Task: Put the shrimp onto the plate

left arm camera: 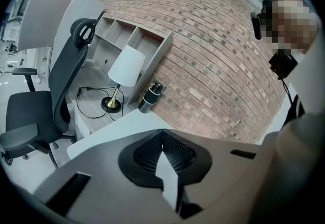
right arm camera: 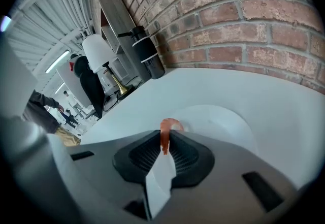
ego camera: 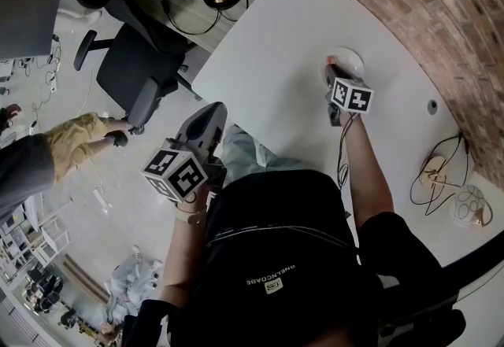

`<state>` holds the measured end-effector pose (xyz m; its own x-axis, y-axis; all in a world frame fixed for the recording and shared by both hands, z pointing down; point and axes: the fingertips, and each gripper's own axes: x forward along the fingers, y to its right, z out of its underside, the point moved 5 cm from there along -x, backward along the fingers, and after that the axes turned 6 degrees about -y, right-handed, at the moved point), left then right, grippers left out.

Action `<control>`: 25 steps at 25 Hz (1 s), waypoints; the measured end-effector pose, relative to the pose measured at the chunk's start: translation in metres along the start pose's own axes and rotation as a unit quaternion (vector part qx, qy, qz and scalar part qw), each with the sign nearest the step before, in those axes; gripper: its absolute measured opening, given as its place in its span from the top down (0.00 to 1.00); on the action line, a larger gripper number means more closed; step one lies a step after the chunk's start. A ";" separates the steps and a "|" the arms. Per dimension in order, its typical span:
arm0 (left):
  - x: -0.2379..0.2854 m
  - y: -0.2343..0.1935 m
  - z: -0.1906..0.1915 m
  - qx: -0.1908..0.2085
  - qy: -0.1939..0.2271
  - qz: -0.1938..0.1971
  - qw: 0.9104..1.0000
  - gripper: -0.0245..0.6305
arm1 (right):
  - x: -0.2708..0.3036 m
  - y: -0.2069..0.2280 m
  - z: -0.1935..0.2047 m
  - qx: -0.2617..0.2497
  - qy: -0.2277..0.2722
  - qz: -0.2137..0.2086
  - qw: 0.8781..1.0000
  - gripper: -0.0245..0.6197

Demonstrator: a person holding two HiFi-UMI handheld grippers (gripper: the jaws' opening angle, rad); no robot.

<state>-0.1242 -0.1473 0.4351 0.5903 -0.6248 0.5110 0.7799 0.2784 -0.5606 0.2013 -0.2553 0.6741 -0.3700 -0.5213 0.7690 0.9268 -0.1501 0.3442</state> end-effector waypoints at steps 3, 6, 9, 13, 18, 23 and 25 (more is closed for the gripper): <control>-0.001 0.000 -0.001 0.002 0.000 0.000 1.000 0.96 | 0.004 -0.001 0.002 0.003 -0.004 -0.001 1.000 0.88; -0.001 0.002 -0.001 0.004 0.002 0.001 1.000 0.96 | 0.006 0.000 0.003 0.003 -0.010 -0.003 1.000 0.88; -0.002 0.003 -0.002 0.004 0.003 0.001 1.000 0.96 | 0.006 -0.002 0.002 -0.002 -0.016 -0.011 1.000 0.88; -0.004 0.004 0.000 0.005 0.005 0.001 1.000 0.96 | 0.008 -0.003 0.001 0.005 -0.016 -0.024 1.000 0.88; -0.008 0.004 0.003 0.004 0.007 0.000 1.000 0.96 | 0.007 -0.005 0.002 0.011 -0.015 -0.034 0.999 0.88; -0.013 0.003 0.005 0.004 0.009 -0.002 1.000 0.96 | 0.006 -0.006 0.001 0.009 -0.013 -0.030 0.999 0.88; -0.015 0.003 0.007 0.004 0.010 -0.003 1.000 0.96 | 0.004 -0.008 0.000 0.007 -0.011 -0.029 0.999 0.88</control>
<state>-0.1293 -0.1318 0.4300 0.5816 -0.6410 0.5009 0.7849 0.2804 -0.5526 0.1924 -0.2563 0.6745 -0.4248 -0.4928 0.7595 0.9028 -0.1686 0.3956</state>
